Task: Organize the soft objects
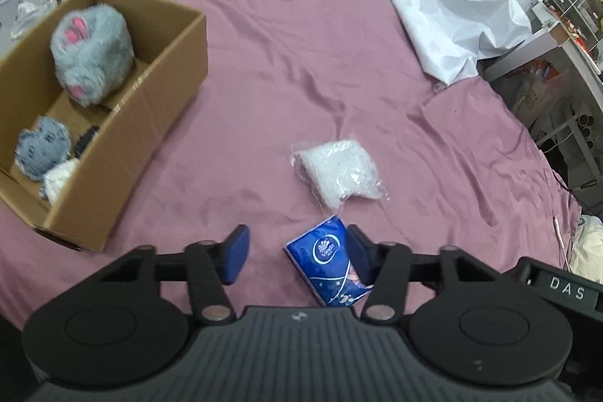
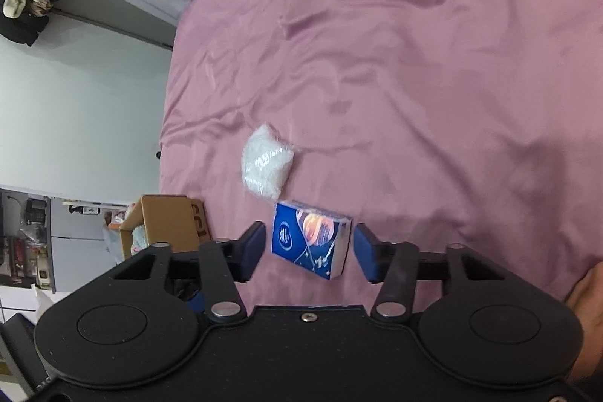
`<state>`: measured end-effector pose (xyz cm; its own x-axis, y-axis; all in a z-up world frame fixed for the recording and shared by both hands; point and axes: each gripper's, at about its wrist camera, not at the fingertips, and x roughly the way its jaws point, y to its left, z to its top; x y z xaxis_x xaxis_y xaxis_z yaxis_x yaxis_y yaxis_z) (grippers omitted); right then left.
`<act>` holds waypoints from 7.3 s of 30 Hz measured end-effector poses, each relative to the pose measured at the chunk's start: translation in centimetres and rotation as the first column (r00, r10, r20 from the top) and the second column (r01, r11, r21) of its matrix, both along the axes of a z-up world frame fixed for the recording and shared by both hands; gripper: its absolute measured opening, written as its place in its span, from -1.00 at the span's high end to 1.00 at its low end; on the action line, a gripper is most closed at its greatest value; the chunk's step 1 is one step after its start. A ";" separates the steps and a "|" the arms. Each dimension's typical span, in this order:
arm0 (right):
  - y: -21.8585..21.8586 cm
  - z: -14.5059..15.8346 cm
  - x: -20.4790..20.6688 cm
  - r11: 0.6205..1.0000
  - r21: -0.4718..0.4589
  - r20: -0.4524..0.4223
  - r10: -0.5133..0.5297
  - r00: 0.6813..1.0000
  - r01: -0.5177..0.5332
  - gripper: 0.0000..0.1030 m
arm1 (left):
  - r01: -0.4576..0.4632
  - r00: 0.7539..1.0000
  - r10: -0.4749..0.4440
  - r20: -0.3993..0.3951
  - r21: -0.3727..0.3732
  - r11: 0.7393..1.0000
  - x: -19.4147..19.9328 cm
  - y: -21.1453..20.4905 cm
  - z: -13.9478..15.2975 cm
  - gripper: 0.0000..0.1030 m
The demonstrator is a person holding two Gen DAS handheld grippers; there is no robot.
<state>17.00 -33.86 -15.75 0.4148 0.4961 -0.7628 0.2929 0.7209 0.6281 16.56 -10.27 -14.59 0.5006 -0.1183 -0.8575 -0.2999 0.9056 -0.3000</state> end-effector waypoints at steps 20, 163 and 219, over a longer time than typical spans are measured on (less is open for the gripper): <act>3.3 -4.2 2.1 0.992 -0.116 -0.093 0.044 0.995 -0.054 0.27 | 0.006 0.998 -0.009 -0.061 -0.046 0.999 3.0 0.1 -4.6 0.51; 16.7 7.6 -0.1 0.956 0.000 0.469 0.259 0.845 -0.293 0.65 | -0.127 0.990 0.121 0.065 0.092 0.988 0.5 22.4 5.1 -0.17; 11.9 13.2 -5.1 0.918 -0.262 0.436 0.387 0.812 -0.297 -0.99 | -0.007 0.993 -0.022 0.115 0.243 0.970 -6.4 13.2 12.8 -0.99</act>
